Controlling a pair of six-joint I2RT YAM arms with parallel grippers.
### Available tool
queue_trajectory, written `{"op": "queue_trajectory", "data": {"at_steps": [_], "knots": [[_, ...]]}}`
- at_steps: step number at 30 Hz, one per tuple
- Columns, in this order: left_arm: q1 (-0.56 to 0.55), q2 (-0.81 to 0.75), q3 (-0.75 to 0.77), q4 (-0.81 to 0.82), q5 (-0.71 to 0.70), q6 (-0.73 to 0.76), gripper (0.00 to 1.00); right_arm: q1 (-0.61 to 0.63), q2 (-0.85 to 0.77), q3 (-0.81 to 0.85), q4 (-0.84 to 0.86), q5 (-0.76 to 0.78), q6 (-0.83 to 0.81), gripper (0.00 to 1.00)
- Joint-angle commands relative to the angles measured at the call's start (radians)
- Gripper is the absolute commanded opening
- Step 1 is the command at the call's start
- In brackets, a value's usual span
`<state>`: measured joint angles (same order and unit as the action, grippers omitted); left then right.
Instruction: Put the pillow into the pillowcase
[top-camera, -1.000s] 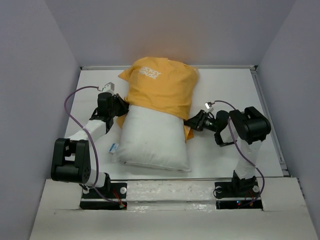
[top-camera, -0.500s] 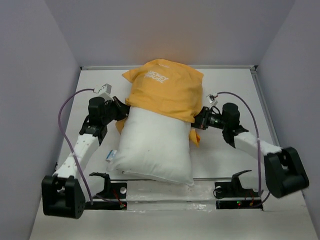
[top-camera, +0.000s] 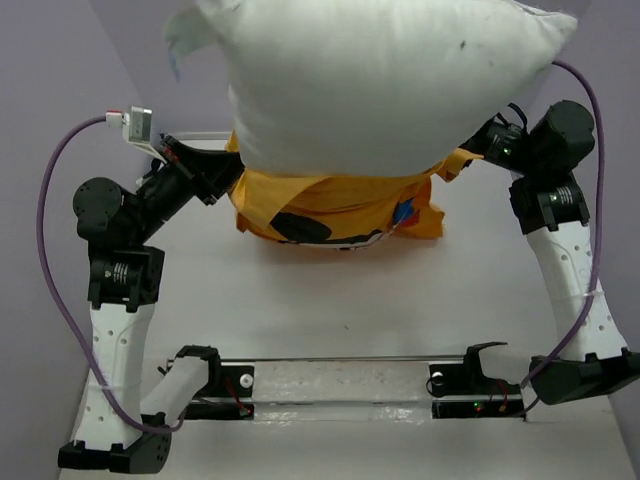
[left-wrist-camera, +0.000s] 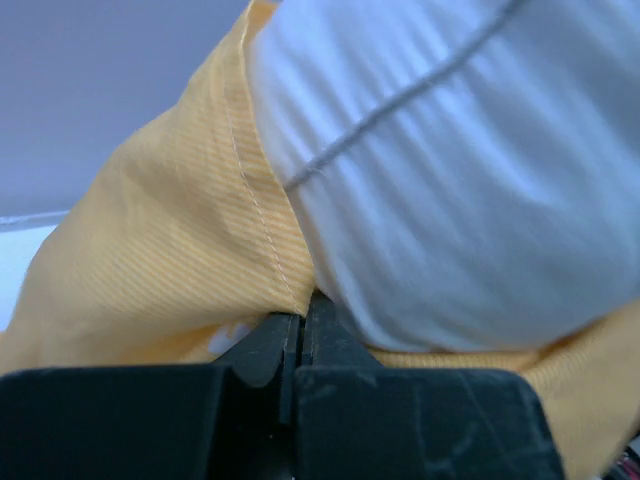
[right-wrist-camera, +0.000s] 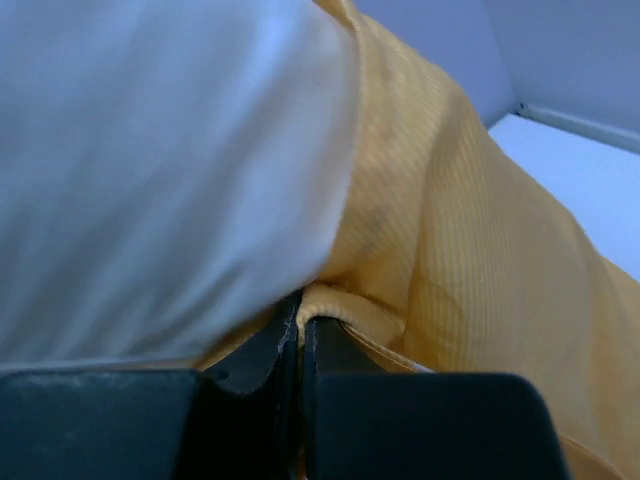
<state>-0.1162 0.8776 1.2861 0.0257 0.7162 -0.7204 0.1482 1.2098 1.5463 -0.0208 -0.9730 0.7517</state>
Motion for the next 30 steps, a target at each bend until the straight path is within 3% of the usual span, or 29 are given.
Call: {"op": "queue_trajectory", "data": {"at_steps": [1, 4, 6, 7, 8, 9, 10, 11, 12, 13, 15, 16, 17, 18, 19, 20, 21, 22, 23, 24, 25, 26, 27, 28, 29, 30], "knots": [[0.036, 0.075, 0.189, 0.198, 0.078, -0.128, 0.0, -0.019, 0.008, 0.169, -0.337, 0.158, -0.109, 0.0], [0.036, 0.064, 0.242, 0.186, -0.001, -0.1, 0.0, -0.019, -0.021, 0.278, -0.418, 0.236, -0.196, 0.0], [0.036, -0.038, 0.101, 0.291, -0.015, -0.129, 0.0, -0.019, -0.134, 0.076, -0.366, 0.322, -0.201, 0.0], [0.036, -0.066, -0.071, 0.353, -0.035, -0.157, 0.0, -0.019, -0.16, -0.016, -0.322, 0.338, -0.195, 0.0], [0.036, -0.071, -0.109, 0.461, -0.056, -0.206, 0.0, -0.019, -0.164, -0.035, -0.318, 0.377, -0.199, 0.0], [0.036, 0.011, 0.001, 0.48, -0.022, -0.212, 0.0, -0.019, -0.109, 0.045, -0.343, 0.373, -0.216, 0.0], [0.036, 0.073, 0.13, 0.476, 0.017, -0.234, 0.0, -0.019, -0.069, 0.313, -0.4, 0.335, -0.221, 0.0], [0.033, 0.133, 0.26, 0.467, 0.043, -0.234, 0.0, -0.019, -0.035, 0.316, -0.425, 0.335, -0.221, 0.0], [0.012, 0.208, 0.499, 0.401, 0.032, -0.225, 0.0, -0.019, 0.002, 0.573, -0.435, 0.335, -0.224, 0.0], [0.003, 0.216, 0.571, 0.34, 0.007, -0.185, 0.0, -0.019, 0.0, 0.65, -0.45, 0.347, -0.23, 0.0], [-0.016, 0.099, 0.343, 0.289, -0.098, -0.05, 0.0, -0.019, -0.05, 0.523, -0.452, 0.391, -0.259, 0.0], [-0.032, 0.039, 0.164, 0.351, -0.131, -0.03, 0.0, -0.019, -0.153, 0.35, -0.408, 0.395, -0.241, 0.0], [-0.033, -0.038, 0.007, 0.388, -0.182, -0.034, 0.0, -0.019, -0.199, 0.003, -0.242, 0.382, -0.195, 0.0], [-0.033, -0.029, -0.122, 0.434, -0.172, -0.075, 0.0, -0.019, -0.21, 0.0, -0.201, 0.39, -0.196, 0.0], [-0.027, 0.006, -0.123, 0.486, -0.132, -0.098, 0.0, -0.019, -0.138, 0.006, -0.312, 0.417, -0.225, 0.0], [-0.027, 0.055, 0.018, 0.42, -0.1, -0.068, 0.0, -0.019, -0.138, 0.149, -0.314, 0.443, -0.267, 0.0], [-0.068, 0.163, 0.449, 0.292, -0.159, 0.11, 0.0, -0.019, -0.048, 0.332, -0.447, 0.454, -0.316, 0.0], [-0.141, 0.205, 0.63, 0.041, -0.234, 0.221, 0.0, -0.019, -0.014, 0.664, -0.488, 0.462, -0.33, 0.0], [-0.313, 0.213, 0.668, -0.01, -0.31, 0.299, 0.0, -0.019, -0.006, 0.725, -0.539, 0.464, -0.336, 0.0], [-0.376, 0.102, 0.544, 0.003, -0.434, 0.33, 0.0, -0.019, -0.06, 0.642, -0.51, 0.441, -0.328, 0.0], [-0.413, 0.027, 0.094, 0.142, -0.522, 0.334, 0.0, -0.019, -0.152, 0.125, -0.249, 0.429, -0.304, 0.0], [-0.409, -0.068, -0.1, 0.245, -0.573, 0.285, 0.0, -0.019, -0.291, -0.113, -0.114, 0.457, -0.257, 0.0], [-0.375, -0.069, -0.175, 0.288, -0.564, 0.259, 0.0, -0.019, -0.28, -0.18, -0.111, 0.491, -0.256, 0.0], [-0.347, 0.008, -0.086, 0.231, -0.481, 0.278, 0.0, -0.019, -0.226, -0.073, -0.213, 0.51, -0.331, 0.0], [-0.347, 0.082, 0.339, 0.065, -0.437, 0.339, 0.0, -0.019, -0.158, 0.368, -0.402, 0.513, -0.369, 0.0], [-0.388, 0.178, 0.53, 0.033, -0.387, 0.346, 0.0, -0.019, -0.066, 0.558, -0.424, 0.476, -0.377, 0.0]]}}
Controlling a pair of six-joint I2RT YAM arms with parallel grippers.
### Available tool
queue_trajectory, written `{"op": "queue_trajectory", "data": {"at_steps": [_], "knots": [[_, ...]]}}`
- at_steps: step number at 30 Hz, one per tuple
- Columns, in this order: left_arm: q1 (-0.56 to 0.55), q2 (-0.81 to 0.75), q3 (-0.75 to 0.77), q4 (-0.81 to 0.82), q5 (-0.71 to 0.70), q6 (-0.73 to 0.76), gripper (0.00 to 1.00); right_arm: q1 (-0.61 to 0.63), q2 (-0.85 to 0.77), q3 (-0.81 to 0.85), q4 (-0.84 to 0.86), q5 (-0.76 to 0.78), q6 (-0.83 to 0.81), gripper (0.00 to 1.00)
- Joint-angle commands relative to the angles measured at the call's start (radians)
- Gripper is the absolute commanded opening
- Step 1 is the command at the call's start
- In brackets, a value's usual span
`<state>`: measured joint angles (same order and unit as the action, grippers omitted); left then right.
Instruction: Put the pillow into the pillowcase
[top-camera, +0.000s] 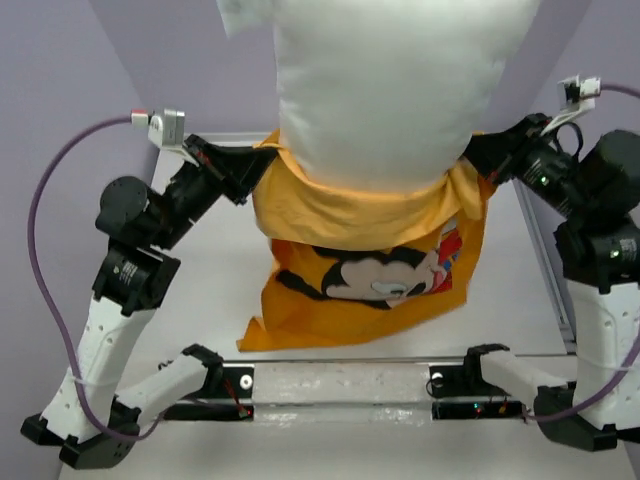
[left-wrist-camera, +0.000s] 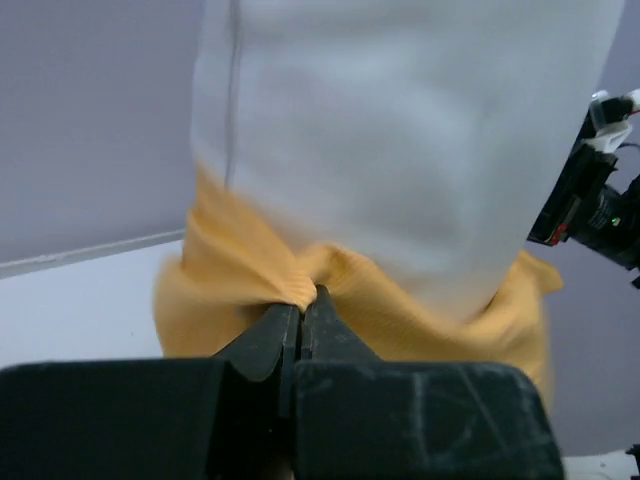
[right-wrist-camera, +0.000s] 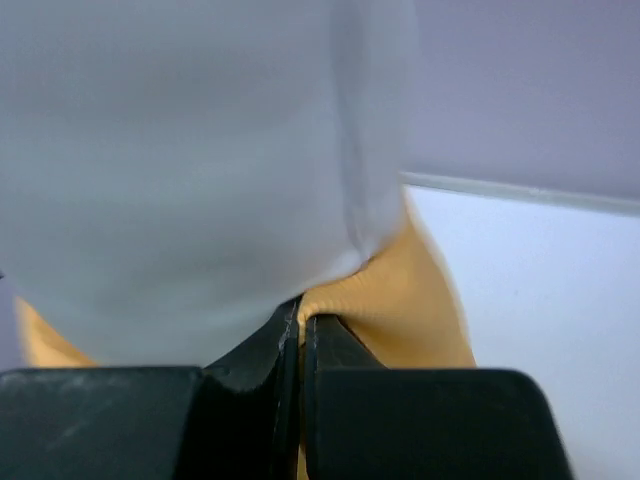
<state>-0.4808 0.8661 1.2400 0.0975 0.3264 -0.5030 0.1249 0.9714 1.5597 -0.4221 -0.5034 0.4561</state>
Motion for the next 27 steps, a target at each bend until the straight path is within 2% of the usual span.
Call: {"op": "queue_trajectory", "data": {"at_steps": [1, 2, 3, 4, 5, 6, 7, 9, 10, 11, 12, 13, 14, 15, 16, 17, 18, 19, 20, 21, 22, 23, 24, 25, 26, 27], "knots": [[-0.042, 0.197, 0.699, -0.063, 0.002, 0.144, 0.0, 0.004, 0.19, 0.66, -0.032, -0.01, -0.07, 0.0], [-0.051, 0.16, 0.596, -0.03, 0.0, 0.136, 0.0, 0.004, 0.172, 0.674, -0.032, -0.026, -0.063, 0.0], [-0.061, 0.025, 0.197, 0.146, -0.1, 0.117, 0.0, 0.004, 0.038, 0.353, 0.02, -0.02, -0.045, 0.0], [-0.058, -0.02, 0.055, 0.225, -0.16, 0.091, 0.0, 0.004, -0.03, 0.107, 0.25, 0.011, -0.015, 0.0], [-0.044, -0.025, 0.058, 0.213, -0.177, 0.078, 0.0, 0.004, -0.039, -0.044, 0.255, 0.022, 0.012, 0.0], [-0.021, 0.096, 0.437, 0.029, -0.106, 0.137, 0.0, 0.004, 0.074, 0.172, 0.153, 0.011, -0.04, 0.0], [-0.025, 0.178, 0.687, -0.032, -0.034, 0.145, 0.0, 0.004, 0.135, 0.403, 0.04, 0.017, -0.071, 0.0], [-0.028, 0.354, 1.055, -0.161, 0.049, 0.138, 0.0, 0.004, 0.229, 0.822, -0.084, 0.036, -0.085, 0.0], [-0.03, 0.332, 0.955, -0.236, 0.039, 0.179, 0.0, 0.004, 0.243, 0.871, -0.107, -0.004, -0.07, 0.0], [-0.045, 0.244, 0.665, -0.131, -0.014, 0.185, 0.0, 0.004, 0.131, 0.667, -0.021, -0.044, -0.062, 0.0], [-0.05, 0.03, 0.302, 0.08, -0.149, 0.149, 0.0, 0.004, 0.028, 0.344, 0.147, -0.028, 0.01, 0.0], [-0.047, -0.014, -0.051, 0.241, -0.188, 0.086, 0.0, 0.004, -0.043, 0.04, 0.31, 0.004, 0.039, 0.0], [-0.039, 0.006, 0.038, 0.169, -0.194, 0.113, 0.0, 0.004, -0.046, -0.071, 0.263, 0.006, 0.032, 0.0], [-0.032, 0.14, 0.27, 0.024, -0.17, 0.179, 0.0, 0.004, 0.063, 0.1, 0.164, 0.002, -0.035, 0.0], [-0.042, 0.221, 0.806, -0.127, -0.118, 0.217, 0.0, 0.004, 0.123, 0.553, 0.082, 0.003, -0.046, 0.0], [-0.053, 0.313, 1.06, -0.192, -0.077, 0.216, 0.0, 0.004, 0.191, 0.805, 0.036, 0.008, -0.051, 0.0], [-0.048, 0.464, 1.41, -0.284, -0.017, 0.212, 0.0, 0.004, 0.331, 1.023, -0.025, 0.005, -0.056, 0.0], [-0.048, 0.502, 1.426, -0.578, -0.032, 0.269, 0.0, 0.004, 0.358, 1.092, -0.181, -0.023, -0.063, 0.0], [-0.073, 0.469, 1.299, -0.655, -0.159, 0.288, 0.0, 0.004, 0.246, 0.863, -0.207, -0.038, -0.104, 0.0], [-0.076, 0.388, 0.735, -0.489, -0.224, 0.25, 0.0, 0.004, 0.104, 0.448, -0.044, -0.02, -0.055, 0.0], [-0.074, 0.299, 0.446, -0.244, -0.231, 0.247, 0.0, 0.004, 0.002, 0.055, 0.433, 0.014, 0.034, 0.0], [-0.071, 0.222, 0.311, -0.075, -0.192, 0.207, 0.0, 0.004, -0.003, -0.09, 0.361, 0.031, 0.056, 0.0], [-0.064, 0.211, 0.396, -0.1, -0.194, 0.245, 0.0, 0.004, 0.063, 0.021, 0.201, 0.016, 0.009, 0.0], [-0.082, 0.357, 0.94, -0.365, -0.208, 0.288, 0.0, 0.004, 0.243, 0.534, 0.069, 0.011, -0.076, 0.0], [-0.103, 0.578, 1.524, -0.456, -0.184, 0.308, 0.0, 0.004, 0.336, 1.048, -0.07, 0.008, -0.073, 0.0], [-0.113, 0.69, 1.53, -0.534, -0.184, 0.301, 0.0, 0.004, 0.428, 1.053, -0.125, -0.026, -0.073, 0.0]]}}
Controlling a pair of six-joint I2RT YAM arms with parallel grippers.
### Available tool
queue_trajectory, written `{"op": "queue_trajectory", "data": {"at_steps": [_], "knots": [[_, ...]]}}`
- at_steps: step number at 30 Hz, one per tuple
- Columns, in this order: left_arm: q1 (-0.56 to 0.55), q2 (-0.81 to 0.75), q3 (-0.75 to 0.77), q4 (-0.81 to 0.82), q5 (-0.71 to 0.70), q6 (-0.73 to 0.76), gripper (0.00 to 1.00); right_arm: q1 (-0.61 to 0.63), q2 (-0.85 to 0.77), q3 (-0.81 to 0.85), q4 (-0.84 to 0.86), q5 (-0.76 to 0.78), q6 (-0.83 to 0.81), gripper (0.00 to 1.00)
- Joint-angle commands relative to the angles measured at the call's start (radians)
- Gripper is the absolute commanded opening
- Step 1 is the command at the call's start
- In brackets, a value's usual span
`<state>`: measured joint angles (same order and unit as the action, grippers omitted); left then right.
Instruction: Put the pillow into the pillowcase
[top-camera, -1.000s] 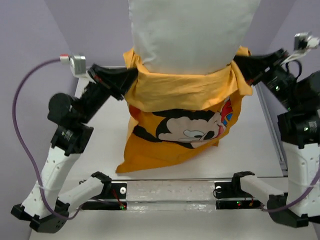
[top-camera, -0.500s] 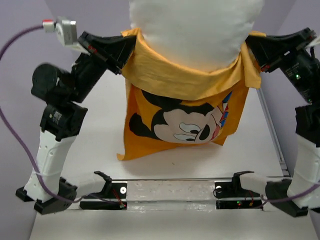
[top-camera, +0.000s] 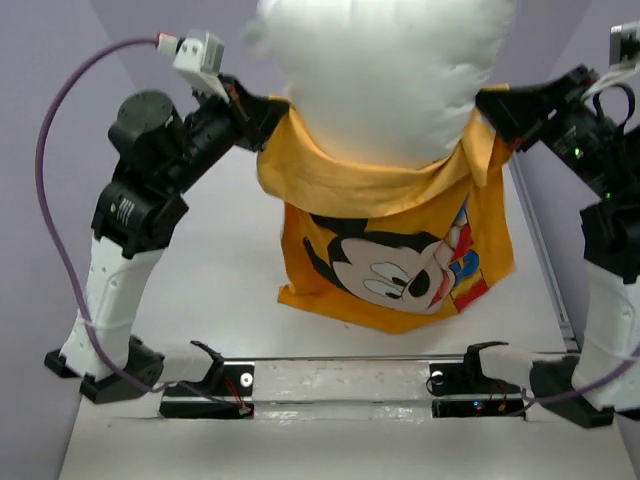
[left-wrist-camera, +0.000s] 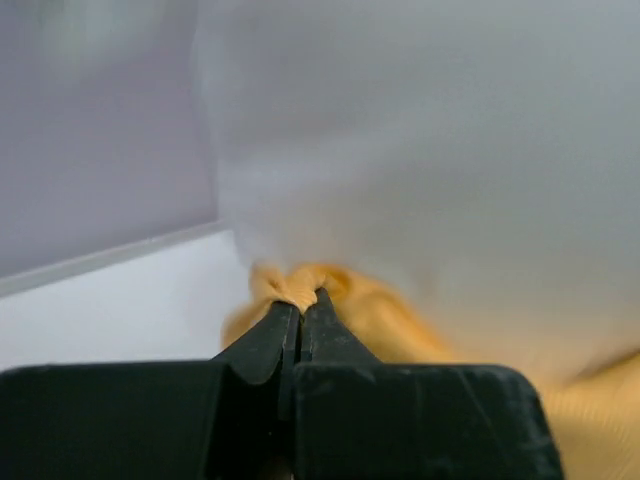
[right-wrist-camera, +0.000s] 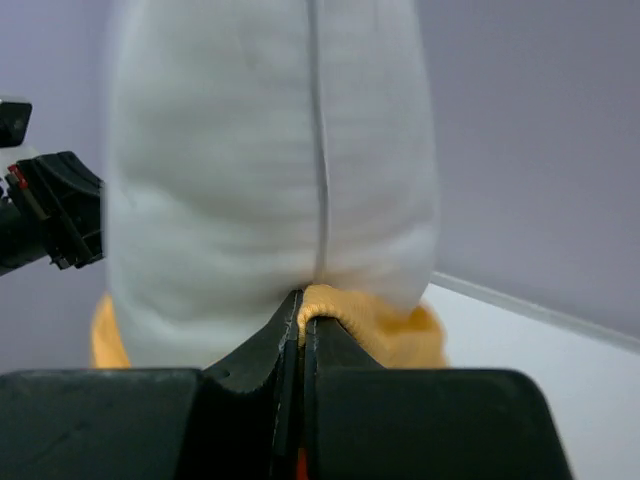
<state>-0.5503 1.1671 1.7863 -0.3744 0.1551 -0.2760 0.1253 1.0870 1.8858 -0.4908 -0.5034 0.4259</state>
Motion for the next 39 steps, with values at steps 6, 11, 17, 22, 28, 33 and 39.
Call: {"op": "queue_trajectory", "data": {"at_steps": [6, 11, 17, 22, 28, 33, 39], "knots": [[-0.082, 0.112, 0.328, 0.112, -0.153, 0.139, 0.0, 0.004, 0.042, 0.078, 0.279, 0.013, 0.019, 0.0], [-0.134, 0.406, 0.904, -0.419, -0.306, 0.123, 0.0, 0.004, 0.245, 0.282, -0.061, -0.074, -0.085, 0.0], [-0.299, 0.472, 1.018, -0.296, -0.348, 0.254, 0.0, 0.013, 0.154, 0.507, -0.067, -0.001, -0.099, 0.0], [-0.342, 0.313, 0.82, -0.238, -0.378, 0.27, 0.0, 0.013, 0.013, 0.129, 0.1, -0.024, -0.062, 0.0], [-0.349, 0.255, 0.87, -0.224, -0.234, 0.253, 0.0, 0.013, 0.147, 0.575, -0.104, -0.067, -0.088, 0.0], [-0.349, -0.05, 0.137, 0.044, -0.262, 0.245, 0.0, 0.013, -0.031, -0.035, 0.111, 0.006, -0.082, 0.0], [-0.349, 0.229, 0.851, -0.403, -0.125, 0.305, 0.01, 0.013, 0.164, 0.569, -0.131, -0.082, -0.133, 0.0]]}}
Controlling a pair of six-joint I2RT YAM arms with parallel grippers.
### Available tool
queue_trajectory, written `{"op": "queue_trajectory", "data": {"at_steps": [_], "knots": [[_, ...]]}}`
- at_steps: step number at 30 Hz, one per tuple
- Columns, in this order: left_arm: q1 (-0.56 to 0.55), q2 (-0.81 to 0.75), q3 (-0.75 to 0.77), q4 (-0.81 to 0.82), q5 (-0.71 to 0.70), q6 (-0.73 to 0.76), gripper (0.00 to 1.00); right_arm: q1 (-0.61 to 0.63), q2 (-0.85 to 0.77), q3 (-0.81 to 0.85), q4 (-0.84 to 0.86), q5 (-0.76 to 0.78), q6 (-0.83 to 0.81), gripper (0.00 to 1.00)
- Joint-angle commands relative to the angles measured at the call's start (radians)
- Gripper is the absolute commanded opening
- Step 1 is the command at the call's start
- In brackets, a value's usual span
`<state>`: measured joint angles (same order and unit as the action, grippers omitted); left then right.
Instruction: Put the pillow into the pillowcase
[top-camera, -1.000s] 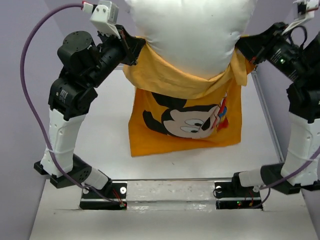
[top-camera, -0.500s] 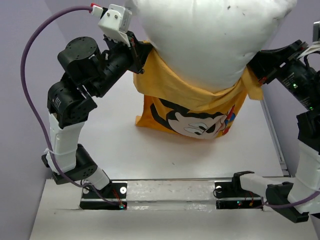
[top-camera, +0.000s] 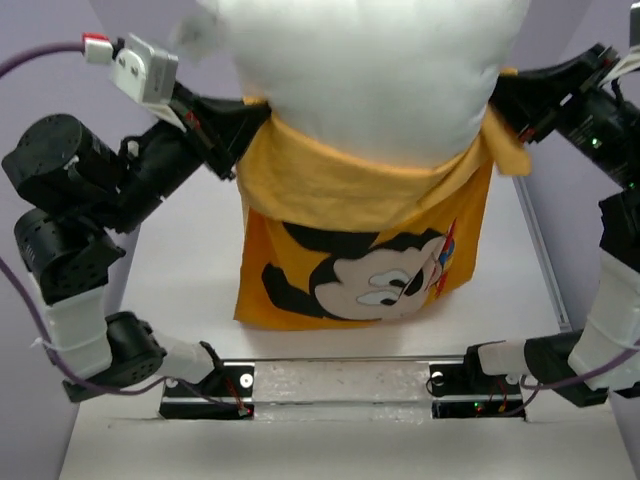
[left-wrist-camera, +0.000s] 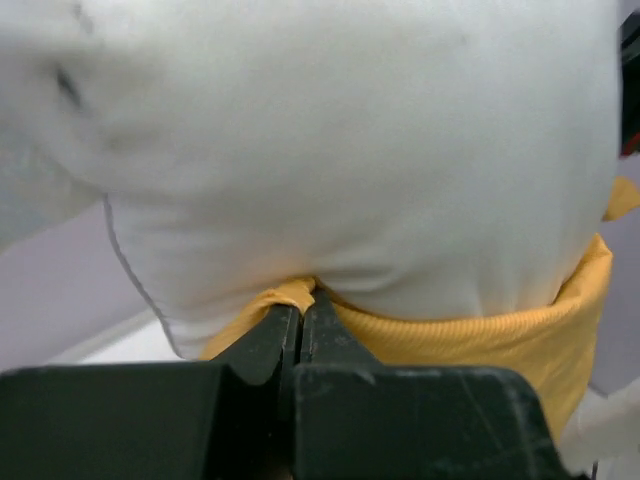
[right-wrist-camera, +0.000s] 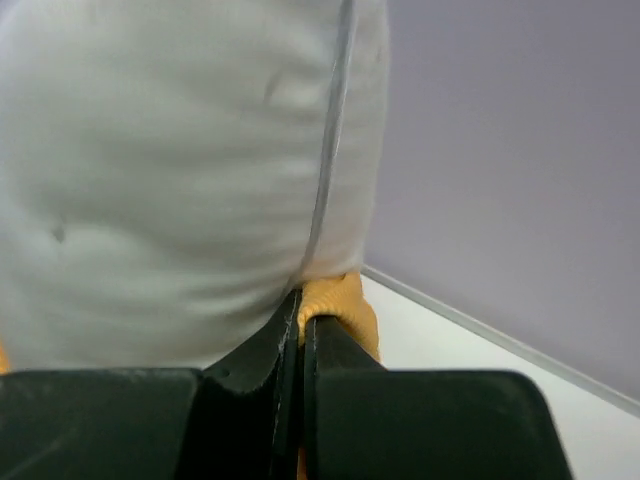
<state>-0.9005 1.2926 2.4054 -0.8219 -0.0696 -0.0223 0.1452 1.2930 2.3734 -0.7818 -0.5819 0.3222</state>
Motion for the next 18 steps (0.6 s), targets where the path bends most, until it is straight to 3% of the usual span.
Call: {"op": "queue_trajectory", "data": {"at_steps": [1, 2, 3, 4, 5, 6, 7, 8, 9, 10, 11, 12, 13, 14, 15, 16, 17, 18], "knots": [[-0.001, 0.065, -0.13, 0.144, -0.032, 0.042, 0.02, -0.007, -0.245, -0.52, 0.378, 0.005, 0.063, 0.0], [-0.002, -0.005, -0.34, 0.322, -0.05, 0.064, 0.0, -0.007, -0.276, -0.669, 0.562, 0.049, 0.078, 0.0], [0.0, -0.047, -0.415, 0.443, -0.015, 0.074, 0.0, -0.007, -0.236, -0.622, 0.465, 0.072, 0.048, 0.0], [0.002, 0.02, -0.313, 0.428, 0.002, 0.091, 0.0, -0.007, -0.168, -0.263, 0.35, 0.067, -0.012, 0.0], [-0.005, 0.134, 0.258, 0.214, 0.002, 0.102, 0.0, -0.007, -0.032, -0.067, 0.231, 0.059, -0.02, 0.0], [-0.014, 0.249, 0.569, 0.151, 0.016, 0.11, 0.0, -0.007, 0.018, 0.102, 0.201, 0.053, -0.017, 0.0], [-0.027, 0.159, 0.3, 0.297, -0.034, 0.136, 0.0, -0.007, 0.049, 0.26, 0.147, 0.034, -0.005, 0.0], [-0.028, 0.051, 0.089, 0.388, -0.044, 0.136, 0.0, -0.007, 0.011, 0.194, 0.144, 0.025, -0.008, 0.0], [-0.031, -0.148, -0.147, 0.502, -0.097, 0.137, 0.0, -0.007, -0.07, 0.0, 0.207, 0.002, -0.009, 0.0], [-0.031, -0.217, -0.495, 0.688, -0.126, 0.13, 0.0, -0.007, -0.169, -0.284, 0.378, 0.014, 0.061, 0.0], [-0.032, -0.243, -0.524, 0.704, -0.16, 0.142, 0.0, -0.007, -0.219, -0.57, 0.542, 0.042, 0.08, 0.0], [-0.032, -0.219, -0.421, 0.632, -0.185, 0.16, 0.0, -0.007, -0.162, -0.465, 0.454, 0.059, 0.049, 0.0], [-0.032, -0.065, 0.037, 0.395, -0.138, 0.177, 0.0, -0.007, -0.09, -0.278, 0.276, 0.047, -0.004, 0.0], [-0.032, 0.036, 0.292, 0.292, -0.081, 0.17, 0.0, -0.007, -0.027, 0.085, 0.236, 0.048, -0.012, 0.0], [-0.032, 0.125, 0.515, 0.197, -0.032, 0.157, 0.0, -0.007, 0.02, 0.184, 0.219, 0.036, -0.008, 0.0], [-0.031, 0.192, 0.581, 0.119, -0.033, 0.145, 0.0, -0.007, 0.022, 0.185, 0.204, 0.012, -0.003, 0.0], [-0.032, 0.182, 0.361, 0.024, -0.082, 0.147, 0.02, -0.007, -0.038, 0.061, 0.298, 0.004, -0.002, 0.0], [-0.047, 0.177, 0.222, 0.015, -0.163, 0.116, 0.03, -0.007, -0.131, -0.466, 0.457, 0.004, 0.026, 0.0]]}}
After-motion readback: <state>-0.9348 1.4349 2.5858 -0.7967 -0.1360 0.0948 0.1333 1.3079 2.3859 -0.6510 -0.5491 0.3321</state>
